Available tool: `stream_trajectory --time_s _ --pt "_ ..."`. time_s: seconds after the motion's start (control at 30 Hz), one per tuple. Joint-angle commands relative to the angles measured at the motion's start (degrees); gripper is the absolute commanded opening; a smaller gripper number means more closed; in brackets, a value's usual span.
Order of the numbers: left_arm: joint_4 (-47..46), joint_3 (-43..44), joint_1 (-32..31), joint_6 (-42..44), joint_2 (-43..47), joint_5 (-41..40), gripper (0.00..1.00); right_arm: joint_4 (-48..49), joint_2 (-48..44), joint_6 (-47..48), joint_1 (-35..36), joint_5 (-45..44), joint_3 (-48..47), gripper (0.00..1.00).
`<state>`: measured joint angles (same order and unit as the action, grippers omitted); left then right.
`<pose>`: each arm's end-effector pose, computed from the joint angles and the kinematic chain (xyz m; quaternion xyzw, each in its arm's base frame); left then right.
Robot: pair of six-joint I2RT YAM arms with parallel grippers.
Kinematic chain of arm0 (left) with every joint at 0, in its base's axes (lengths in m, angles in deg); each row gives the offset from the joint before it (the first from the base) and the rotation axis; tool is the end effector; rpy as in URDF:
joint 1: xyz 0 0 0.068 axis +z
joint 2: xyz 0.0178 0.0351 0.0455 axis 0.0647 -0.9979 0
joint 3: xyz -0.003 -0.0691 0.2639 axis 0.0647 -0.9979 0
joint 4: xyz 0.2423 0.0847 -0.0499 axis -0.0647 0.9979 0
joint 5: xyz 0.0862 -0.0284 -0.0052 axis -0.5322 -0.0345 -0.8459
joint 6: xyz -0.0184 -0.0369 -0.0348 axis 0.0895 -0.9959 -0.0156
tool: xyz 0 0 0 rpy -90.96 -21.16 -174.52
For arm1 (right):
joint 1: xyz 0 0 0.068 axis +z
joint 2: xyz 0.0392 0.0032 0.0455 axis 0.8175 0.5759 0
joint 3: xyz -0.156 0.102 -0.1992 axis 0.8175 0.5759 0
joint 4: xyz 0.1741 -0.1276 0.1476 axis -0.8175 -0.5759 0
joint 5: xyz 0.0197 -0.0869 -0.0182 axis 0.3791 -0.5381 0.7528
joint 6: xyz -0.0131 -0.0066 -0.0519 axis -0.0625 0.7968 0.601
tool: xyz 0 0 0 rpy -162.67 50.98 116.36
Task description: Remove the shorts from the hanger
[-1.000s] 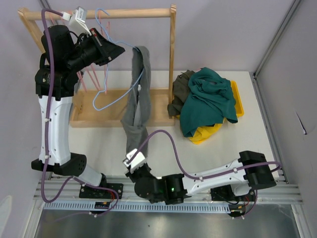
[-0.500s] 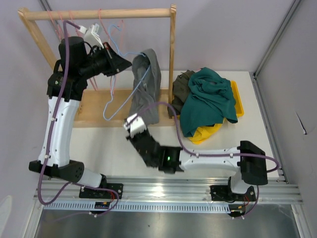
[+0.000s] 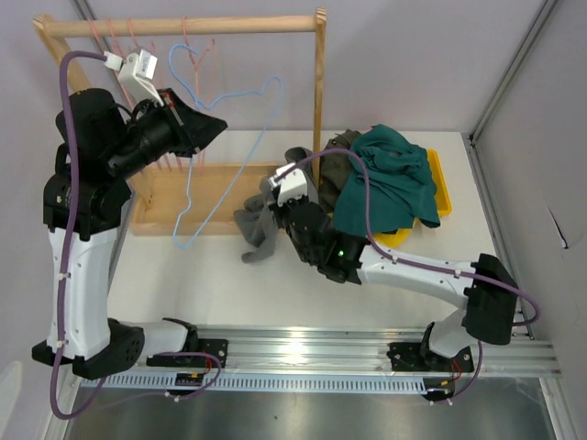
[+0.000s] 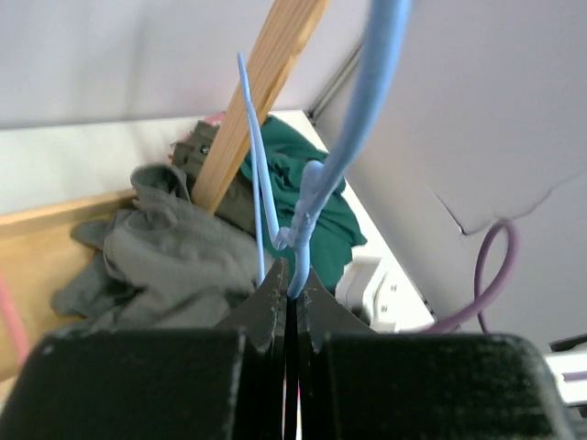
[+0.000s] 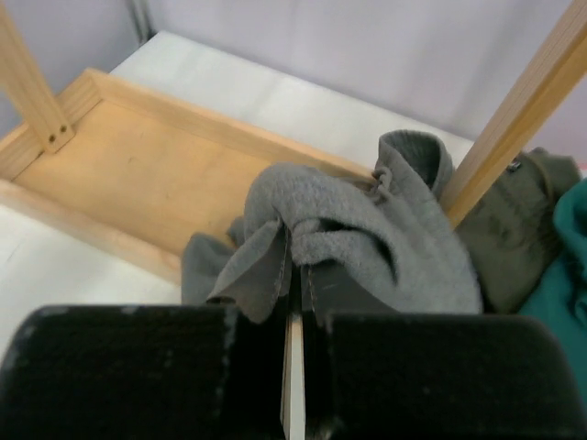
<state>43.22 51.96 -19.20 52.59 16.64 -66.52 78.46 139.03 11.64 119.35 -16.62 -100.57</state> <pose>0.1702 -0.0609 0.5635 0.0554 0.7432 -0.3648 0.5582 0.1815 0.3269 0.3638 -0.1854 0.6880 0.1066 0.6935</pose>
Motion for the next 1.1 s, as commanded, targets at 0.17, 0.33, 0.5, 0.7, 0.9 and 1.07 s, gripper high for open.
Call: stream_trajectory --time_s 0.17,0.33,0.5,0.7,0.9,1.07 --pt "0.69 14.09 -0.16 4.20 -12.18 -5.54 0.00 0.14 -15.15 -9.44 17.19 -11.68 13.94 0.00" --pt "0.43 23.59 -0.16 5.52 -21.85 -8.61 0.00 -5.29 -19.81 -14.36 28.64 -21.61 17.37 0.00" --pt "-3.60 27.73 -0.16 6.04 -27.30 -11.34 0.00 -14.09 -21.22 -22.45 36.46 -27.95 17.99 0.00" --pt "-7.48 28.96 -0.16 6.31 -32.49 -13.19 0.00 -21.92 -20.96 -27.56 37.88 -29.62 17.64 0.00" --pt "-8.18 27.65 -0.16 7.54 -34.43 -13.80 0.00 -20.35 -21.22 -23.44 37.79 -31.29 16.24 0.00" --pt "-7.04 26.16 -0.16 7.72 -35.48 -13.45 0.01 -18.41 -22.27 -15.20 37.88 -32.35 13.60 0.00"
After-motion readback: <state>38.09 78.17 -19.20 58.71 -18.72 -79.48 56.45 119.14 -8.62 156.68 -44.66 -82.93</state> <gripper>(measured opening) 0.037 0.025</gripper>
